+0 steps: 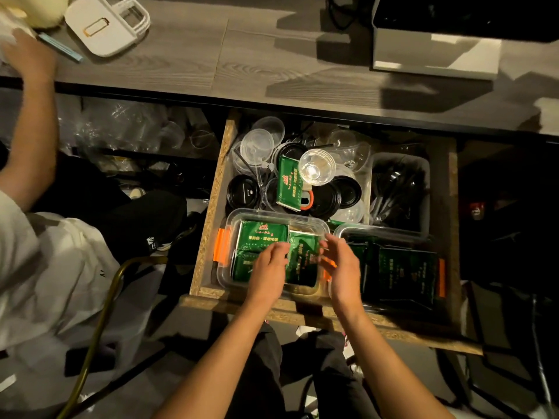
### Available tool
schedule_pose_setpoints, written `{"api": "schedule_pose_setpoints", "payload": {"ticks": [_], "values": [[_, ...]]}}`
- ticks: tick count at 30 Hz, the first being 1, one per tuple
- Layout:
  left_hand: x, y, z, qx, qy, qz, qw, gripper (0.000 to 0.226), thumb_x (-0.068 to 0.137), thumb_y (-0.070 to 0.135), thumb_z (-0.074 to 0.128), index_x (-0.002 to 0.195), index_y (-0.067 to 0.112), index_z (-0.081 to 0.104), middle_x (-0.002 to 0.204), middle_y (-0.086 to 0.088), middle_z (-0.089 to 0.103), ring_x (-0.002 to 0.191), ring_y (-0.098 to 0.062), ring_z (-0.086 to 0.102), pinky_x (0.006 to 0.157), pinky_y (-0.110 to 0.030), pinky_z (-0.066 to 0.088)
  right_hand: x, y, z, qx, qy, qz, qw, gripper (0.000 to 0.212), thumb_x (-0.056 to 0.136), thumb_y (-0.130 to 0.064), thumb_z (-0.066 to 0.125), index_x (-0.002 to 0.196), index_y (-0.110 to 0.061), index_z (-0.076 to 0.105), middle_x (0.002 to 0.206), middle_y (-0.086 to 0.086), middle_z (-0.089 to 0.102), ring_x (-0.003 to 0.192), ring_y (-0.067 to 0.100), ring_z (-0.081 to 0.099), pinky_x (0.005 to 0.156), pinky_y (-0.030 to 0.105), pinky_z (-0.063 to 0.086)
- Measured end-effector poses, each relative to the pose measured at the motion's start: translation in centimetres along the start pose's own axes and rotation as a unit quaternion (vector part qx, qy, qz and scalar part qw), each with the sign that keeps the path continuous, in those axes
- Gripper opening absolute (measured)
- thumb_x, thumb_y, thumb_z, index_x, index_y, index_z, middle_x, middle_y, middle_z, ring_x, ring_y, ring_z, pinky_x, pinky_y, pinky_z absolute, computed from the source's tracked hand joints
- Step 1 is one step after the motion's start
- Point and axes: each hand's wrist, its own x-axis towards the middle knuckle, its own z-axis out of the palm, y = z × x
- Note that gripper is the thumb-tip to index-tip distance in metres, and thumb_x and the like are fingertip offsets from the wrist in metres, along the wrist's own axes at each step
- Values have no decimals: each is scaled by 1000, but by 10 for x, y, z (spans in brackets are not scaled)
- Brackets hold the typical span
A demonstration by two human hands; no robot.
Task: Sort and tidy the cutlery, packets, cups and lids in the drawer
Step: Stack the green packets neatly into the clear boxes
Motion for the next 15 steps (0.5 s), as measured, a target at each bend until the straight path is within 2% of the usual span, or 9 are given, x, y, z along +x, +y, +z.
{"api": "schedule_pose_setpoints", "payload": {"ticks": [2, 5, 7, 9, 10, 11, 13, 15], "values": [[-4, 14, 18, -53, -25, 31, 998, 23, 105, 40, 39, 106, 38, 61, 119, 10, 65, 111, -11, 62, 96, -35, 50, 0, -7, -19, 6, 22, -23, 999, 32, 101, -39, 41, 108, -26, 69, 111, 4, 69, 108, 21, 64, 97, 40, 49], [-8, 27, 52, -115, -52, 57, 990, 22, 98, 37, 46, 108, 32, 66, 115, 6, 68, 108, -11, 66, 92, -29, 54, 7, -8, -56, 31, 55, -4, 998, 23, 102, -24, 47, 108, -22, 68, 114, 6, 69, 112, 19, 64, 100, 37, 49], [-11, 27, 79, -120, -91, 49, 987, 22, 95, 39, 47, 107, 36, 65, 119, 5, 67, 111, -11, 65, 93, -26, 52, 17, -4, -86, -7, 55, 9, 998, 24, 100, -30, 50, 117, -22, 66, 120, 1, 66, 116, 19, 61, 101, 33, 46], [-13, 19, 109, -95, -129, 19, 987, 25, 95, 46, 47, 114, 41, 63, 133, 3, 61, 121, -14, 58, 100, -30, 48, 28, 5, -114, -105, 62, -4, 992, 34, 103, -28, 45, 129, -13, 60, 127, 4, 61, 123, 19, 55, 98, 13, 38], [-12, 13, 124, -74, -141, -4, 987, 36, 93, 53, 47, 123, 40, 61, 140, 4, 56, 128, -15, 53, 106, -34, 43, 33, 9, -125, -156, 80, -20, 984, 35, 104, -23, 43, 132, -8, 58, 130, 6, 59, 125, 19, 52, 93, 2, 31], [-11, 9, 138, -56, -146, -42, 987, 48, 93, 56, 46, 136, 34, 56, 144, 5, 50, 134, -16, 46, 112, -35, 37, 38, 14, -134, -197, 97, -41, 975, 35, 104, -19, 43, 133, -5, 56, 131, 8, 58, 125, 20, 51, 89, -4, 27], [-5, 1, 161, -67, -128, -138, 980, 62, 97, 54, 46, 147, 18, 46, 143, 4, 45, 140, -20, 39, 115, -32, 29, 47, 19, -146, -237, 105, -41, 965, 36, 102, -14, 49, 136, -6, 54, 137, 12, 56, 124, 23, 53, 92, 5, 29], [7, -7, 177, -112, -86, -204, 969, 58, 97, 54, 50, 140, 15, 54, 143, -3, 53, 137, -23, 45, 114, -30, 29, 60, 23, -154, -291, 75, -8, 954, 47, 99, -18, 55, 145, -15, 44, 147, 9, 47, 129, 22, 48, 96, 18, 29]]}}
